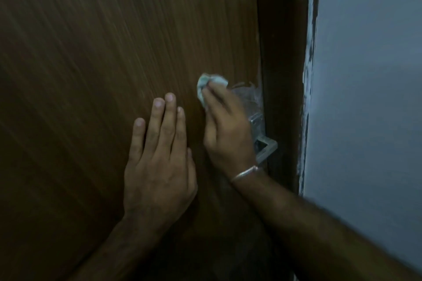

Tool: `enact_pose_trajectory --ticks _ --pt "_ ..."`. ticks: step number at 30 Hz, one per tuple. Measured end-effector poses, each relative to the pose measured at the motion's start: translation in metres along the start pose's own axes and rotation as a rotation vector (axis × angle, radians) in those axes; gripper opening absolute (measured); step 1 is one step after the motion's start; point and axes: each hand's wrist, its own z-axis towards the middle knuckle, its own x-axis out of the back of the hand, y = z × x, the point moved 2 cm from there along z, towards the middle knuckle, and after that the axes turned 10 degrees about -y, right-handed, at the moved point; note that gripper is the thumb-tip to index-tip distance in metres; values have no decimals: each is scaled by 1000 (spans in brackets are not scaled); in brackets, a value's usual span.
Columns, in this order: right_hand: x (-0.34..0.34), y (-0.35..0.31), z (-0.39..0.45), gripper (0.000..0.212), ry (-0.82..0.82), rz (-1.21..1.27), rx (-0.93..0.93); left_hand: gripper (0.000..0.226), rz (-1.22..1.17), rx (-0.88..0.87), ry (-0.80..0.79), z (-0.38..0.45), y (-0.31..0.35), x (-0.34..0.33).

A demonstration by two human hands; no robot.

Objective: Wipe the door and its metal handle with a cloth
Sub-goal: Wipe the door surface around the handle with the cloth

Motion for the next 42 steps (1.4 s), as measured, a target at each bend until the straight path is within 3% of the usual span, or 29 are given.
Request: enact_pose_trajectory --ticks 3,7,11,14,18,21,26,31,33,37,39,42 --pt "7 15 10 31 33 14 -175 70 68 -7 -29 1 4 -3" --pt "14 17 6 24 -40 -63 -110 71 78 12 -92 3 7 2" --pt "28 43 25 22 42 -4 -344 72 121 20 -115 4 8 0" --pt "30 45 20 21 -12 -4 -314 72 110 36 -136 2 11 3" --pt "39 60 36 19 111 93 -603 73 85 37 -201 3 14 14" --pt "39 54 36 20 19 85 -564 75 86 36 -288 5 15 27" --pt "38 56 35 31 47 99 -657 78 101 35 -381 7 15 41" --pt "38 42 87 38 91 51 -490 79 75 20 -422 9 17 47" --pt "40 41 100 38 99 43 -459 76 49 20 -426 9 16 49" --pt "41 42 56 40 -70 -6 -569 79 43 16 -487 11 14 54" --pt "41 43 65 35 -71 -50 -617 80 12 25 -506 10 14 54" --pt "45 44 99 31 -39 -112 -526 82 1 40 -511 9 18 53"
